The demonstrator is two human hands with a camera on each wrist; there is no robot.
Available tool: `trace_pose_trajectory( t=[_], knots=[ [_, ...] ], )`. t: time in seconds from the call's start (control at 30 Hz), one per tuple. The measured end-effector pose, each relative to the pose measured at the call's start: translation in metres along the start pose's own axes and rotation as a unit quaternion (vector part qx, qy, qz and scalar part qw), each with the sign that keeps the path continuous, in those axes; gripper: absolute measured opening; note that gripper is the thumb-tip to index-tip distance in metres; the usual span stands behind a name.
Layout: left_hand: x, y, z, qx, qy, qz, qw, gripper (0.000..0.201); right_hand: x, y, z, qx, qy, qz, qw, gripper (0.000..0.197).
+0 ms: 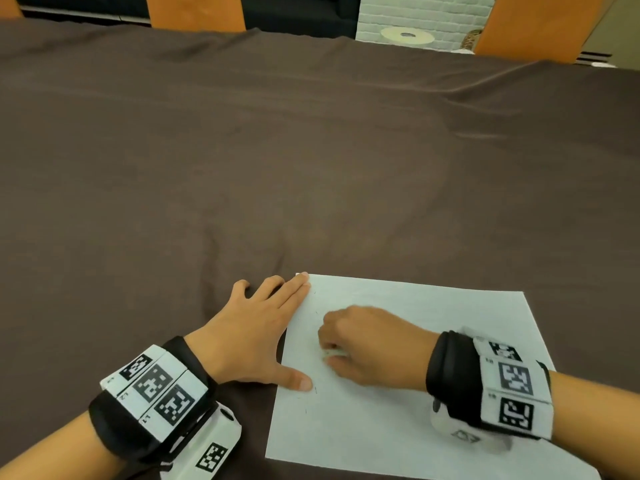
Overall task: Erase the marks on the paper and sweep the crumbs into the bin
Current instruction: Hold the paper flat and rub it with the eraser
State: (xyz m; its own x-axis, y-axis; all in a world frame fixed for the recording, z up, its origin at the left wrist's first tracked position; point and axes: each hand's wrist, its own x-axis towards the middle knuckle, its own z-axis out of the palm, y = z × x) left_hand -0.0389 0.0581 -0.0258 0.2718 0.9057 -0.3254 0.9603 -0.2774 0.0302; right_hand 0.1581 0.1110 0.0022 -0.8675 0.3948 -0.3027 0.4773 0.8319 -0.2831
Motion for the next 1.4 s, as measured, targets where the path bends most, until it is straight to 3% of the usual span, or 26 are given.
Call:
trace_pose_trajectory(
  t=[0.13, 0.3, 0.43, 0.5, 0.63, 0.8, 0.97, 1.1, 1.27, 1.4],
  knots=[
    [0.0, 0.0, 0.0, -0.003, -0.004, 0.0, 1.0, 0.13, 0.013, 0.033, -0.014, -0.019, 0.07, 0.079, 0.994, 0.015],
    [0.001, -0.001, 0.0, -0.001, -0.005, 0.0, 1.0, 0.131, -0.002, 0.002, 0.002, -0.005, -0.001, 0.001, 1.0, 0.013],
    [0.001, 0.0, 0.0, 0.009, -0.011, 0.004, 1.0, 0.127, 0.012, 0.029, -0.014, -0.019, 0.061, 0.07, 0.996, 0.012],
    [0.002, -0.001, 0.002, 0.002, -0.006, 0.007, 1.0, 0.124, 0.012, 0.032, -0.011, -0.022, 0.072, 0.07, 0.995, 0.014],
    [0.002, -0.002, 0.004, 0.011, -0.008, 0.01, 1.0, 0.122, -0.001, 0.004, 0.006, -0.004, 0.008, 0.002, 1.0, 0.014],
    [0.002, -0.001, 0.003, 0.001, -0.003, 0.009, 1.0, 0.122, 0.01, 0.03, -0.015, -0.029, 0.061, 0.064, 0.996, 0.012],
    [0.002, 0.001, 0.001, 0.008, -0.011, 0.005, 1.0, 0.122, -0.005, -0.003, 0.003, -0.016, -0.006, -0.005, 1.0, 0.012],
    [0.002, 0.001, 0.001, 0.011, -0.006, 0.008, 1.0, 0.122, 0.007, 0.023, -0.012, -0.014, 0.059, 0.067, 0.996, 0.01],
    [0.0, 0.001, 0.002, 0.008, -0.001, 0.008, 1.0, 0.123, -0.002, -0.008, 0.003, -0.005, -0.003, 0.003, 1.0, 0.013],
    [0.002, 0.0, 0.003, 0.02, -0.005, 0.01, 1.0, 0.121, 0.013, 0.017, -0.012, -0.02, 0.06, 0.07, 0.996, 0.015]
  ],
)
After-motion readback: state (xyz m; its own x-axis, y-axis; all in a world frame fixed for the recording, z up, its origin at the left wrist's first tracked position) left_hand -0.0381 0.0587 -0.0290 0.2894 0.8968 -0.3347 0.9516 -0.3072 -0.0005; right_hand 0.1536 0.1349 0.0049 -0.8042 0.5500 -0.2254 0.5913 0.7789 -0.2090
